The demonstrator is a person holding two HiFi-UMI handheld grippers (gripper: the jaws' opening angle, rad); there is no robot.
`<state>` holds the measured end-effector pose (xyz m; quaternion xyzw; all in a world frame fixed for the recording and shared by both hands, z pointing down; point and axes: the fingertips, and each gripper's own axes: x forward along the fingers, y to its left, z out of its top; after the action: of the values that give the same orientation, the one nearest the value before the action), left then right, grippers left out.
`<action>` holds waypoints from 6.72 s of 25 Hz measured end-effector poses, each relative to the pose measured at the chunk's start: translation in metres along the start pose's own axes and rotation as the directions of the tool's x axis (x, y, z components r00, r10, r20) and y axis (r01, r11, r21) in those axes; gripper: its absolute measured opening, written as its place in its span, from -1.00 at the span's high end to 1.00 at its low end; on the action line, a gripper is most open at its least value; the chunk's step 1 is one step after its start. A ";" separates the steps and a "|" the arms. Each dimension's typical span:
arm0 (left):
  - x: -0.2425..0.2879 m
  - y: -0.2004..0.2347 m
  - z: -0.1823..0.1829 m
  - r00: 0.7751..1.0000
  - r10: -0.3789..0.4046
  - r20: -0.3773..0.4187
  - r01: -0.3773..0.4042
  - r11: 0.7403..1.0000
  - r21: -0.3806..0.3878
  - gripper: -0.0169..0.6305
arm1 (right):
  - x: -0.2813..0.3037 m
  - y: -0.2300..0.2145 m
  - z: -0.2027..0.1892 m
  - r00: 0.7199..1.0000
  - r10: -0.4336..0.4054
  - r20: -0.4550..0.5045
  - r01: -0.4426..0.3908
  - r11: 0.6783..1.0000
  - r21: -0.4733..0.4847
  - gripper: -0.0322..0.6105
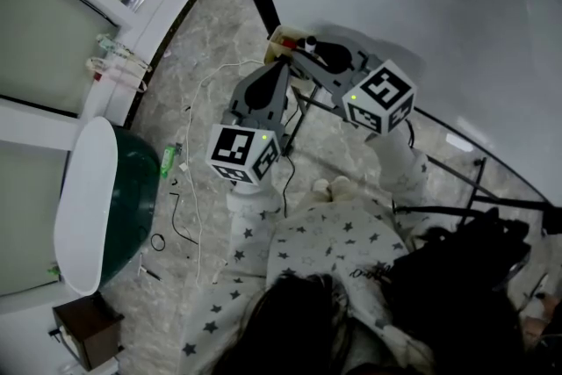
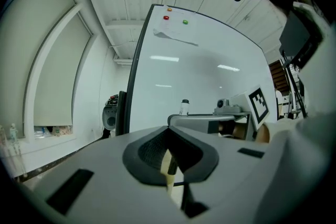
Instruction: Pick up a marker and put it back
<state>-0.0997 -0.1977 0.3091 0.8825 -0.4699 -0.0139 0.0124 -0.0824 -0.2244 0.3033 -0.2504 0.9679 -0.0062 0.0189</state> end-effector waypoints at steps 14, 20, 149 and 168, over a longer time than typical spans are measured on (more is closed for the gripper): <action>0.003 -0.025 0.030 0.997 -0.071 0.029 0.071 0.997 0.012 0.95 | -0.029 0.019 0.056 0.997 0.025 0.069 -0.019 0.996 -0.083 0.67; 0.005 -0.026 0.026 0.997 -0.081 0.011 0.081 0.996 0.025 0.95 | -0.029 0.014 0.050 0.998 0.024 0.063 -0.020 0.998 -0.067 0.67; 0.004 -0.036 0.019 0.994 -0.108 0.015 0.107 0.992 0.067 0.95 | -0.044 0.020 0.023 0.999 0.028 0.034 -0.026 0.997 -0.068 0.88; -0.004 -0.026 0.017 0.996 -0.091 0.015 0.090 0.994 0.065 0.95 | -0.030 0.025 0.012 0.999 0.033 0.008 -0.032 0.997 -0.075 0.88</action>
<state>-0.0810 -0.1796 0.2909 0.9026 -0.4298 -0.0075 -0.0210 -0.0676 -0.1884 0.2917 -0.2352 0.9713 0.0316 0.0139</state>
